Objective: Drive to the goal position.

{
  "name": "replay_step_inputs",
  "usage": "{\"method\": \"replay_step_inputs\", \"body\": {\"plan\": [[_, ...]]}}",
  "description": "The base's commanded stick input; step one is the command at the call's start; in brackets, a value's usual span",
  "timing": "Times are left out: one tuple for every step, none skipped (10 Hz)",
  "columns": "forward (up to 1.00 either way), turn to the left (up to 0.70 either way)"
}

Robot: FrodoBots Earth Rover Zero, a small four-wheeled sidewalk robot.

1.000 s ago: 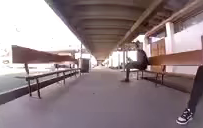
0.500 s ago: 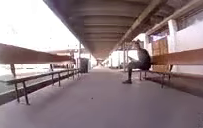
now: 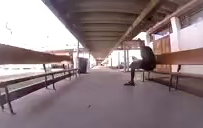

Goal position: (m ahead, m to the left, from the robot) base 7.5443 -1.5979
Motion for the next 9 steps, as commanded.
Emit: {"method": "replay_step_inputs", "body": {"plan": [[0.7,0.08],[0.7,0.09],[0.7,0.31],[0.7,0.06],[0.7,0.0],[0.7,0.0],[0.7,0.0],[0.7,0.0],[0.7,0.0]]}}
